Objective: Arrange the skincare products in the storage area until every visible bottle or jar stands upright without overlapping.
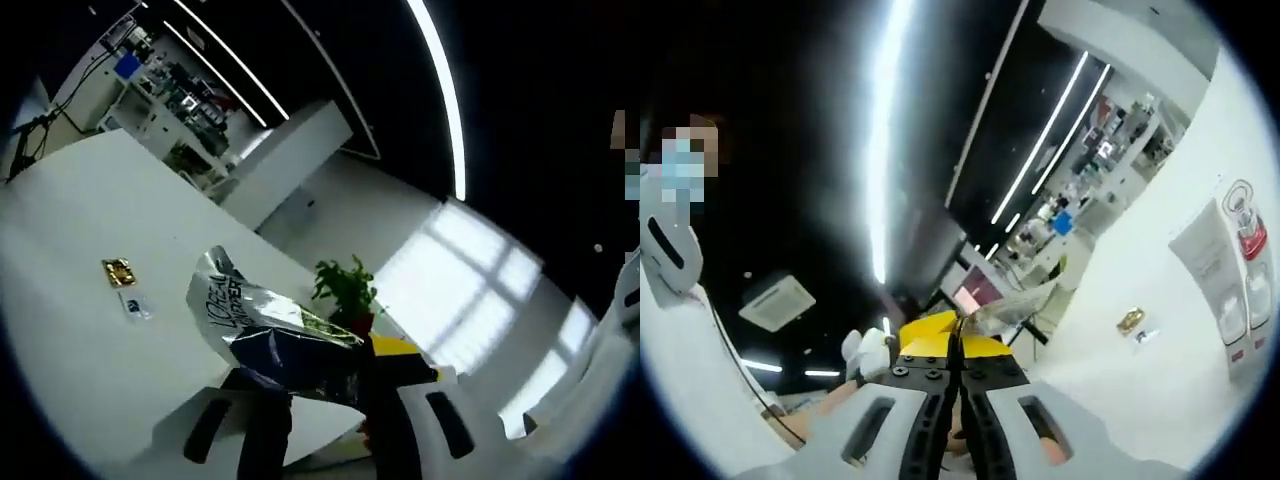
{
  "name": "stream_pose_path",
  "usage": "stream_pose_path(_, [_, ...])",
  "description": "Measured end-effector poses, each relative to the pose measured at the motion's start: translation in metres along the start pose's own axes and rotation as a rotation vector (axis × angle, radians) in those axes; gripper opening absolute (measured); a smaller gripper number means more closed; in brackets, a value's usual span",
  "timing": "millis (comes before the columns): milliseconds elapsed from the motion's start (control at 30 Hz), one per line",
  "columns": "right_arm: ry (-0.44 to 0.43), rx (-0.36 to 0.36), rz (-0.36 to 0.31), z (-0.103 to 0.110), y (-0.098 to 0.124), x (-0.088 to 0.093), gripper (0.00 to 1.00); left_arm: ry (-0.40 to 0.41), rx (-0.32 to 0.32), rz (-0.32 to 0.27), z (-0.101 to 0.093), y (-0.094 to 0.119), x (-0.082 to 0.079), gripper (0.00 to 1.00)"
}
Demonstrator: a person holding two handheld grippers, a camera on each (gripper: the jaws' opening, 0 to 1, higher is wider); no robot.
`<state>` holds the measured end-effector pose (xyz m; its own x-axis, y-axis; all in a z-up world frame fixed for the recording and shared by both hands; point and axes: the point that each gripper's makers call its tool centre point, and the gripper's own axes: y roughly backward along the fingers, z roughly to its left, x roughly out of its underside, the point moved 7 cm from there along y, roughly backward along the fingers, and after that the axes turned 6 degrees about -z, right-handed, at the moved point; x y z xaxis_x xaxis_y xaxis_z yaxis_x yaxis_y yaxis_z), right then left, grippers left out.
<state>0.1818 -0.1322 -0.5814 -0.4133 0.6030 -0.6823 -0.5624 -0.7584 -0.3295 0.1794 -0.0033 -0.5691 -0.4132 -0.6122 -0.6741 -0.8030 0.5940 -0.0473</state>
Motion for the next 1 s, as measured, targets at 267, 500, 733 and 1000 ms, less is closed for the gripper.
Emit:
stream_pose_path(267, [0.034, 0.06, 0.14, -0.01, 0.006, 0.01, 0.1, 0.023, 0.023, 0.051, -0.004, -0.001, -0.002, 0.03])
stream_pose_path(500, [0.055, 0.09, 0.198, -0.025, 0.025, 0.0, 0.26, -0.219, 0.081, 0.281, -0.008, 0.004, -0.009, 0.0])
stream_pose_path(733, [0.119, 0.032, 0.232, -0.032, 0.028, -0.032, 0.32, -0.289, 0.238, 0.557, -0.022, 0.014, -0.007, 0.0])
stream_pose_path(1000, [0.02, -0.18, 0.306, -0.008, 0.007, -0.029, 0.4, -0.295, 0.435, 0.752, -0.034, 0.02, -0.002, 0.0])
